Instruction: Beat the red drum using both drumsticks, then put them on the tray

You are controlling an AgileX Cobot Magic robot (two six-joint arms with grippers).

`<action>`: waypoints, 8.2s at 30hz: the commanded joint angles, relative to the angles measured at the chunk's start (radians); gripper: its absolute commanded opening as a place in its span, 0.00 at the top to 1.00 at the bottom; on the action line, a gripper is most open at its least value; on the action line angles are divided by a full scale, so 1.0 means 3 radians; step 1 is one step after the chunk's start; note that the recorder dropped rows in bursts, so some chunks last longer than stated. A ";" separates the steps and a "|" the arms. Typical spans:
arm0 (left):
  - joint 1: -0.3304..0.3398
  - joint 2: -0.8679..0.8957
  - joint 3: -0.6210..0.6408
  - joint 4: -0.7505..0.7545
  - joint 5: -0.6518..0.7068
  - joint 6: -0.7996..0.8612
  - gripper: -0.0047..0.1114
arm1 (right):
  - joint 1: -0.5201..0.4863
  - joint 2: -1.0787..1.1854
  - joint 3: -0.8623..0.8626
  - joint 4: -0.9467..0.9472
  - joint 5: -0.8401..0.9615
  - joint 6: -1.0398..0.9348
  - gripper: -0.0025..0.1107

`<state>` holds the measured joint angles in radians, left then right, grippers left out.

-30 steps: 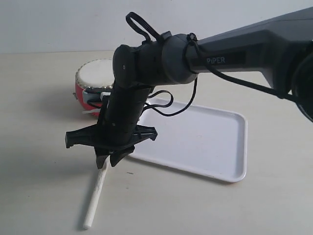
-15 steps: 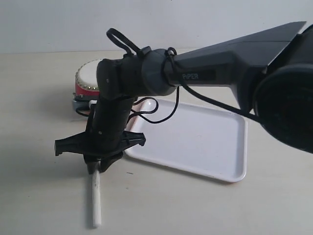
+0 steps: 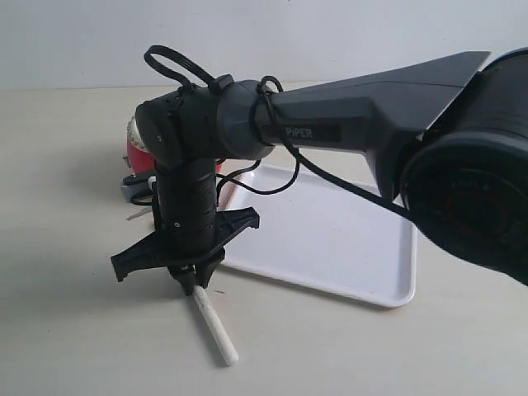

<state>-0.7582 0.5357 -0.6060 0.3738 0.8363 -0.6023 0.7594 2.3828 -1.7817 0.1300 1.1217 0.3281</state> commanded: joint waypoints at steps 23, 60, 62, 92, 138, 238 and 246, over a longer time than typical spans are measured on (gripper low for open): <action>0.0001 0.0004 0.0006 0.0060 -0.0342 0.0006 0.96 | -0.0011 -0.1501 0.0127 -0.0333 0.0080 -0.1286 0.98; 0.0044 0.2562 -0.1205 0.1623 0.0850 0.0935 0.96 | -0.0011 -0.1965 0.1062 -0.2804 -0.0796 -0.1442 0.98; 0.0090 0.2718 -0.1205 0.1617 0.0829 0.0953 0.96 | -0.0011 -0.1899 0.1062 -0.2878 -0.0842 -0.1442 0.98; 0.0836 0.3602 -0.1613 0.0705 0.0158 0.1681 0.96 | -0.0011 -0.0731 0.1056 -0.5963 -0.0494 -0.0613 0.98; 0.0559 0.3912 -0.1849 0.1231 0.0623 0.1461 0.96 | -0.0011 -0.0771 0.1056 -0.5043 -0.0636 -0.0154 0.98; 0.1030 0.3736 -0.1966 -0.0110 0.0487 0.2049 0.96 | -0.0282 -0.0658 0.0098 -0.2858 -0.0304 -0.1418 0.98; 0.1030 0.4188 -0.1924 -0.0142 0.0430 0.2037 0.96 | -0.0282 -0.0926 0.0098 -0.2806 -0.0420 -0.1355 0.98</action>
<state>-0.4531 1.7600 -1.1869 0.3336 0.9713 0.0114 0.6785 2.1245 -1.7459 -0.7091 1.0001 -0.0860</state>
